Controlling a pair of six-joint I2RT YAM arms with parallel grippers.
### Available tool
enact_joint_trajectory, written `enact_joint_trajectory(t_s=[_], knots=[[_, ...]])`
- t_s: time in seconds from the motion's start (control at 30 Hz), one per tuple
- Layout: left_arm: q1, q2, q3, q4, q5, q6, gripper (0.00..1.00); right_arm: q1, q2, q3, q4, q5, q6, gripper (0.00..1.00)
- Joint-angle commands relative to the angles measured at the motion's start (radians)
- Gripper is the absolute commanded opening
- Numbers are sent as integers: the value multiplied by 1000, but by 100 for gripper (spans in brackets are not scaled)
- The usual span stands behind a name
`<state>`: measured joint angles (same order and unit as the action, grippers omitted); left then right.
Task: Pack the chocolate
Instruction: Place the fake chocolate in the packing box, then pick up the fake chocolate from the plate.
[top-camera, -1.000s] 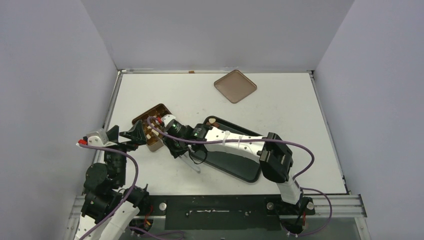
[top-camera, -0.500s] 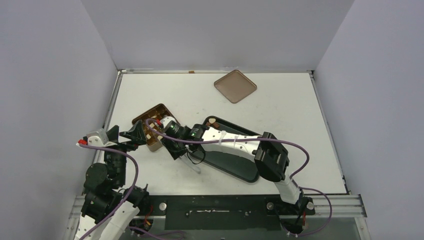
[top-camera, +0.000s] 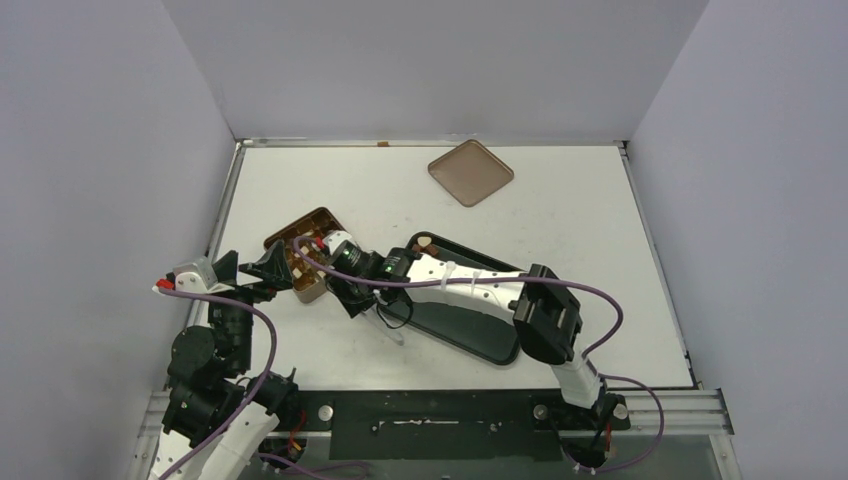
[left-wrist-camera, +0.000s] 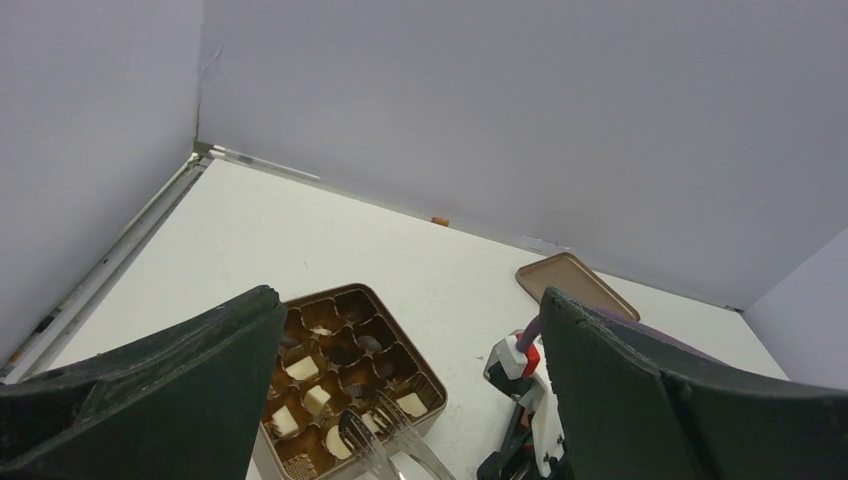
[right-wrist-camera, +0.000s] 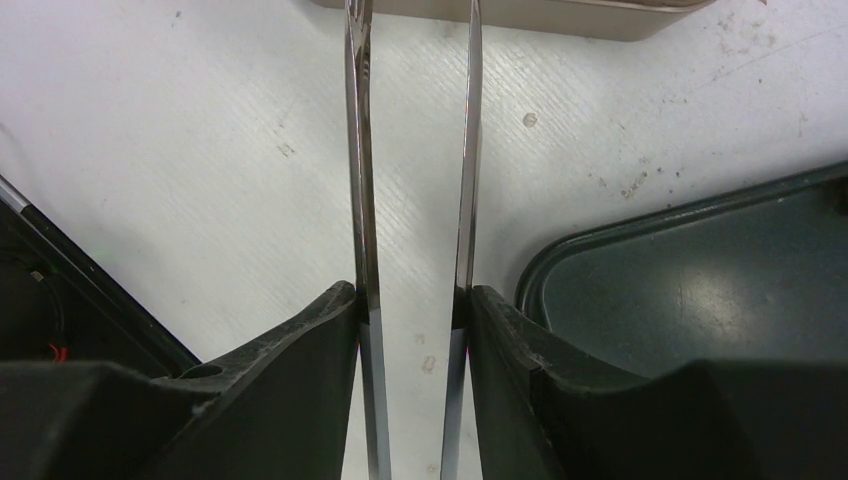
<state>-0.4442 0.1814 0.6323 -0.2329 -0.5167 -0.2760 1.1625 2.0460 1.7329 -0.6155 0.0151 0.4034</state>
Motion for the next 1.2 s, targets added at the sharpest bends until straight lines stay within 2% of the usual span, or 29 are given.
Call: enact_joint_trajectory(t_s=[0.0, 0.37, 0.77, 1.17], knots=[[-1, 4, 18, 20, 1, 12, 97, -17, -126, -24, 23, 40, -8, 40], [-1, 7, 15, 24, 7, 14, 97, -78, -307, -207, 39, 68, 9, 39], [-2, 10, 11, 29, 14, 15, 97, -253, -538, -486, 8, 88, 35, 40], [-2, 7, 10, 29, 17, 15, 97, -379, -588, -624, 10, 19, 3, 40]])
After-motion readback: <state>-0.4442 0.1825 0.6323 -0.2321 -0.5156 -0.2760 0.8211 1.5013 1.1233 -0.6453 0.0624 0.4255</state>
